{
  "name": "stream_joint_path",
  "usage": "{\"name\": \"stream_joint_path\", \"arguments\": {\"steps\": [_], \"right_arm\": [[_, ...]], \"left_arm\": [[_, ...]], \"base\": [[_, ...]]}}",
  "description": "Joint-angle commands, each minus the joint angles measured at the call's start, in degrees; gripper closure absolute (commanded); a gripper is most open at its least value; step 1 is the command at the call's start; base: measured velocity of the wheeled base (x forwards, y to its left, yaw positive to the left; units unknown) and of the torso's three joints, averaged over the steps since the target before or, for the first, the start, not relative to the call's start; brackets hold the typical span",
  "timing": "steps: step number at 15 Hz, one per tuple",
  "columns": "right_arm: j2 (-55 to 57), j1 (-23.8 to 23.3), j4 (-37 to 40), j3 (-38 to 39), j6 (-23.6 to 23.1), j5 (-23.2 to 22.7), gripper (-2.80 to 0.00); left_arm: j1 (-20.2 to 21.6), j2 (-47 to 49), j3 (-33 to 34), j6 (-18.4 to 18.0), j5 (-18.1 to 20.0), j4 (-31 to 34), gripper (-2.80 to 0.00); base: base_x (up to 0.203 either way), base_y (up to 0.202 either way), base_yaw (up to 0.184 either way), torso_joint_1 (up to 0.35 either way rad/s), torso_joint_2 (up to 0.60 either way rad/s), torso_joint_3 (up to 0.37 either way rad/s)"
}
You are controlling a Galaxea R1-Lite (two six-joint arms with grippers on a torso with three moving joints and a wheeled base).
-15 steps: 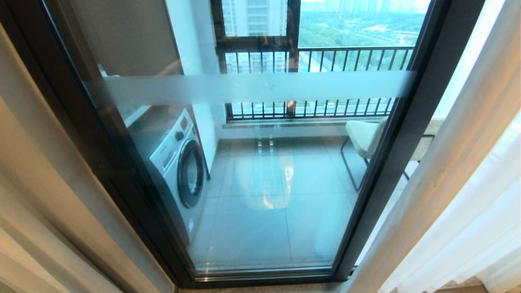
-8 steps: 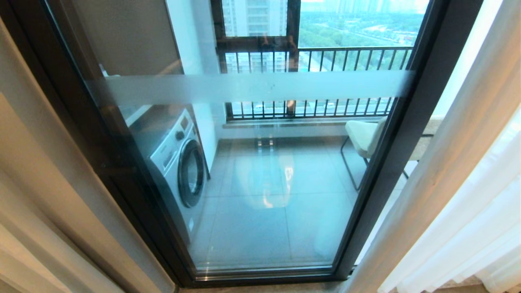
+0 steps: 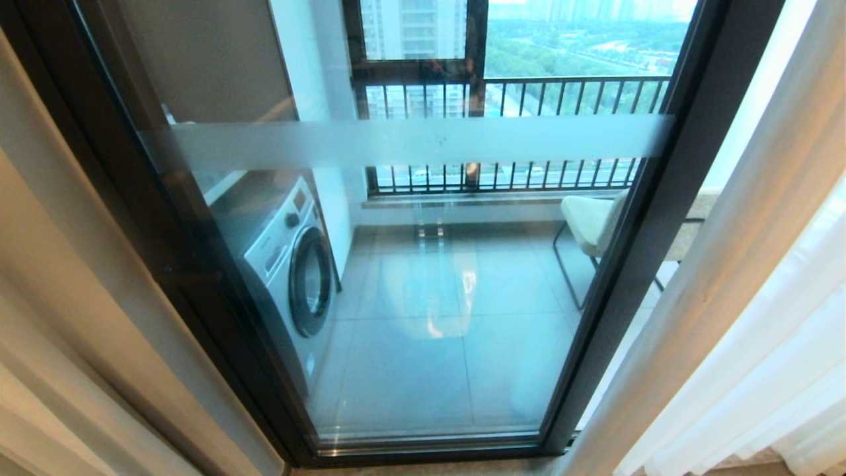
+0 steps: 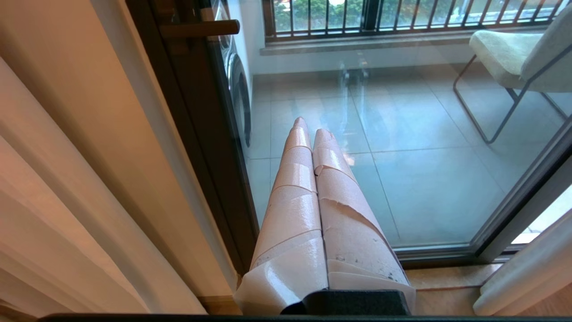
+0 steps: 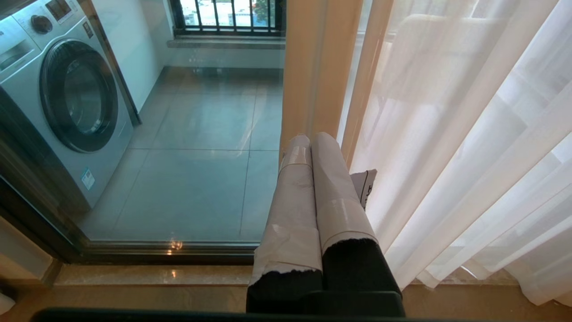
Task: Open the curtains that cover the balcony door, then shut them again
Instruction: Pull the inner curtains open on both sides
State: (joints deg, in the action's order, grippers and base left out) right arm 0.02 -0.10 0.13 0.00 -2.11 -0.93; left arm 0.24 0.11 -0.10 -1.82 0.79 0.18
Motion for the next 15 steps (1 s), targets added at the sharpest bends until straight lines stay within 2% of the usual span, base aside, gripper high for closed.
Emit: {"name": "stream_joint_path", "arguments": {"steps": [1,4,6,8,12,15], "right_arm": [[0.0,0.0,0.1,0.0,-0.2,0.0,0.00],[0.0,0.0,-1.4,-0.7,-1.8,-0.5,0.00],[0.1,0.0,-0.6,-4.0,-1.9,-3.2,0.00],[0.9,0.0,2.2,-8.8,-2.0,-5.3,0.00],[4.4,0.0,8.7,-19.2,-2.8,-6.6,0.00],[5.9,0.1,10.6,-21.0,-4.0,-7.8,0.00]], "left_arm": [[0.0,0.0,0.0,0.1,0.0,0.0,0.00],[0.0,0.0,0.0,0.0,0.0,0.0,0.00],[0.0,0.0,0.0,0.1,0.0,0.0,0.00],[0.0,0.0,0.0,0.1,0.0,0.0,0.00],[0.0,0.0,0.0,0.0,0.0,0.0,0.00],[0.0,0.0,0.0,0.1,0.0,0.0,0.00]], "base": [[0.000,0.000,0.000,0.000,0.00,0.000],[0.000,0.000,0.000,0.000,0.00,0.000],[0.000,0.000,0.000,0.000,0.00,0.000],[0.000,0.000,0.000,0.000,0.00,0.000],[0.000,0.000,0.000,0.000,0.00,0.000],[0.000,0.000,0.000,0.000,0.00,0.000]]}}
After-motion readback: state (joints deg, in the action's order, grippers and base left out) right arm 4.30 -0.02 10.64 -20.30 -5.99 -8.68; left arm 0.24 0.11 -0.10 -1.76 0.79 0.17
